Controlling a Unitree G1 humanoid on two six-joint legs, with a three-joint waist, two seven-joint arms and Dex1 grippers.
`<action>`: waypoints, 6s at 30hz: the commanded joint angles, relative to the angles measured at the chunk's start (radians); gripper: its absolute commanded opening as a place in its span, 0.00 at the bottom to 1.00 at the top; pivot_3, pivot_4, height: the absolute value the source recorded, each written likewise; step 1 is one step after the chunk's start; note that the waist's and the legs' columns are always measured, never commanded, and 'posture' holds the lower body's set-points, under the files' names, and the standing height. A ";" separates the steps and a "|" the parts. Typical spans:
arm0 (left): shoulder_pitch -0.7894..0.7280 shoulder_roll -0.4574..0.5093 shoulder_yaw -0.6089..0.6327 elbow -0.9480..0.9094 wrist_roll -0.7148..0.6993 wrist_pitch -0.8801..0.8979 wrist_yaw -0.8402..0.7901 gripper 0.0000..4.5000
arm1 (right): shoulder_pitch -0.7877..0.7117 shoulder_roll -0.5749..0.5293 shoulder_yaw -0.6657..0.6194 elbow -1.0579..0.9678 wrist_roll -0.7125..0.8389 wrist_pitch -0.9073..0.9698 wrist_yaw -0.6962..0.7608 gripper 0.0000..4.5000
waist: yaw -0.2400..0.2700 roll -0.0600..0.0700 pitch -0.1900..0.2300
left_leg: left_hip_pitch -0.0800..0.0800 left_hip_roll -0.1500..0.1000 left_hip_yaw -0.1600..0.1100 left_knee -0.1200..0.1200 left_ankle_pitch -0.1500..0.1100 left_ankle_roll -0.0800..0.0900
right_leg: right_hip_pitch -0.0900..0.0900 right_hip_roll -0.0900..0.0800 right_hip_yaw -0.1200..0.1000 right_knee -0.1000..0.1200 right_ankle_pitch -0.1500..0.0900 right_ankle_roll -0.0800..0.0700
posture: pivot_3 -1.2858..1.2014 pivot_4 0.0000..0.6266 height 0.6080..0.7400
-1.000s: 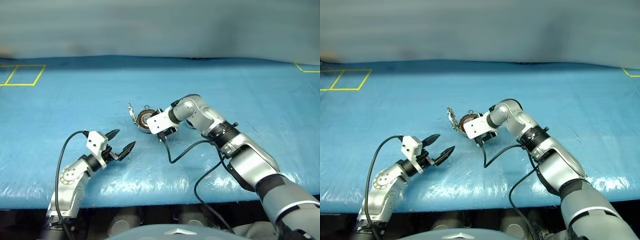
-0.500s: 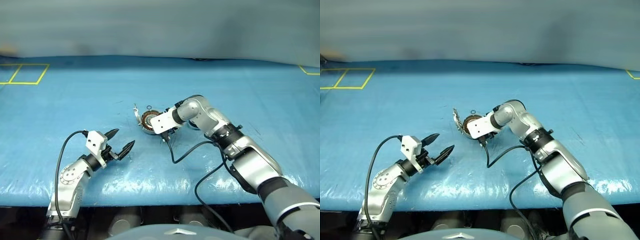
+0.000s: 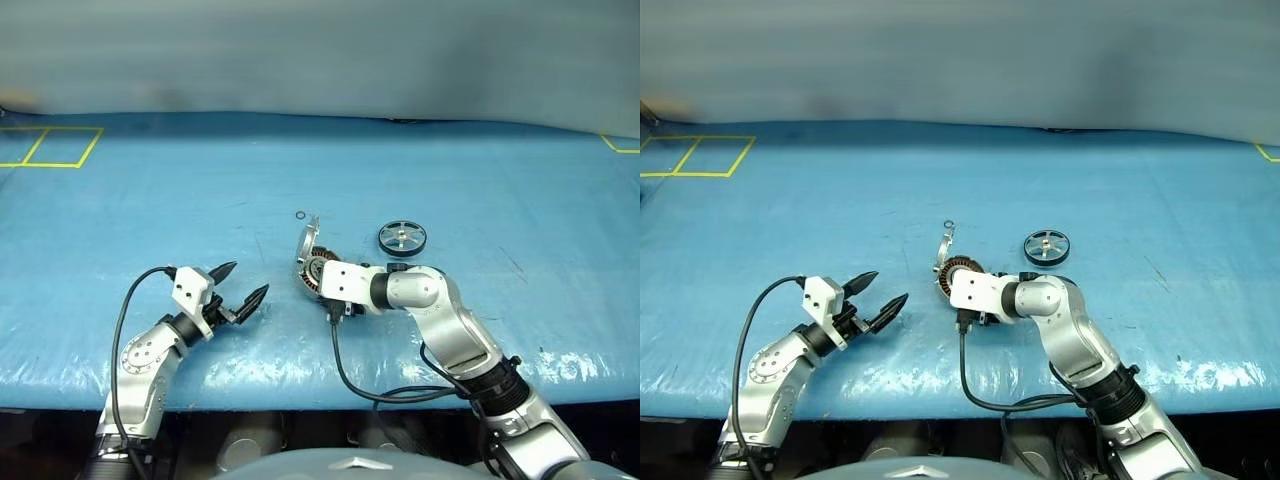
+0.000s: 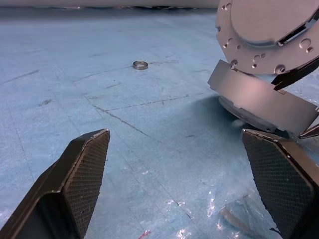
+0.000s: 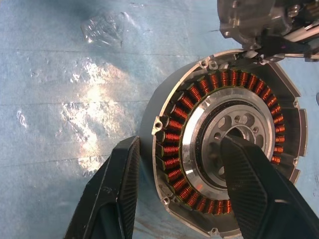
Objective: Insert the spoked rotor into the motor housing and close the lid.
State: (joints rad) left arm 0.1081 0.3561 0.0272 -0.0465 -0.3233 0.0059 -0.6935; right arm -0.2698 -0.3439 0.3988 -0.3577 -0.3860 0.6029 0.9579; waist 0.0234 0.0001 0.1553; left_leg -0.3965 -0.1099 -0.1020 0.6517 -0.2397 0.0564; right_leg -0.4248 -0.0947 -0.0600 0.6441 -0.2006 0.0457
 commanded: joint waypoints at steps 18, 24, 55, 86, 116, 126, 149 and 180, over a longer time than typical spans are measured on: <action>0.021 -0.006 -0.047 -0.050 0.000 0.017 -0.010 1.00 | 0.040 0.358 -0.183 -0.510 0.140 1.010 -0.398 0.46 | -0.006 0.001 0.001 | -0.002 0.000 0.000 0.000 0.000 -0.001 | -0.002 0.001 0.000 0.000 0.000 0.000 | 0.52 0.24 1.00; 0.024 -0.006 -0.054 -0.071 -0.001 0.029 -0.002 1.00 | 0.080 0.504 -0.225 -0.496 0.204 1.012 -0.471 0.46 | -0.011 0.002 0.001 | -0.002 0.000 0.000 -0.002 0.002 -0.005 | -0.003 0.001 0.001 0.000 0.000 0.000 | 0.52 0.24 1.00; 0.085 0.007 -0.038 -0.170 -0.002 0.072 0.047 1.00 | -0.028 0.684 -0.505 -0.398 0.843 1.012 -0.951 0.99 | -0.012 0.004 0.000 | 0.000 0.001 0.000 -0.003 0.000 0.000 | -0.002 0.002 0.001 -0.001 -0.001 0.000 | 0.52 0.24 1.00; -0.236 0.025 -0.007 0.095 0.055 -0.006 0.025 1.00 | 0.179 -0.132 -0.323 -0.054 0.793 -0.073 -0.508 0.99 | -0.025 0.002 0.001 | 0.000 0.000 0.000 -0.001 0.001 0.006 | 0.004 0.004 0.002 -0.002 -0.001 0.001 | 0.52 0.24 1.00; -0.985 -0.145 -0.111 1.184 0.331 -0.177 0.088 1.00 | 0.318 -0.039 -0.338 -0.075 0.716 -0.262 -0.462 0.99 | -0.006 -0.004 0.005 | 0.000 -0.002 0.000 0.005 0.001 0.005 | 0.008 0.003 0.002 -0.002 0.001 0.004 | 0.52 0.24 1.00; -1.041 -0.194 -0.099 1.268 0.371 -0.183 0.144 1.00 | 0.332 -0.028 -0.346 -0.108 0.715 -0.249 -0.490 0.99 | -0.005 -0.004 0.005 | 0.000 -0.002 0.000 0.007 0.000 0.006 | 0.009 0.003 0.002 -0.002 0.002 0.005 | 0.52 0.24 1.00; -1.102 -0.273 -0.087 1.344 0.422 -0.106 0.225 1.00 | 0.441 -0.021 -0.416 -0.245 0.724 -0.163 -0.582 0.99 | -0.003 -0.004 0.005 | 0.000 -0.002 0.000 0.011 -0.002 0.011 | 0.010 0.003 0.002 -0.001 0.003 0.006 | 0.52 0.24 1.00; -1.071 -0.260 -0.096 1.349 0.472 -0.071 0.276 0.34 | 0.438 -0.006 -0.451 -0.257 0.714 -0.148 -0.628 1.00 | -0.011 -0.004 0.004 | 0.001 -0.001 0.000 0.012 -0.002 0.011 | 0.011 0.004 0.002 0.000 0.003 0.007 | 0.52 0.24 1.00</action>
State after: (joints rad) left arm -0.9852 0.0761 -0.0688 1.2909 0.1385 -0.0760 -0.4300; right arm 0.1775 -0.3500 -0.0383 -0.5986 0.3229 0.4645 0.3291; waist 0.0125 -0.0042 0.1591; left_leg -0.3951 -0.1113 -0.1020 0.6639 -0.2417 0.0669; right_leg -0.4138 -0.0906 -0.0579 0.6445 -0.1979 0.0523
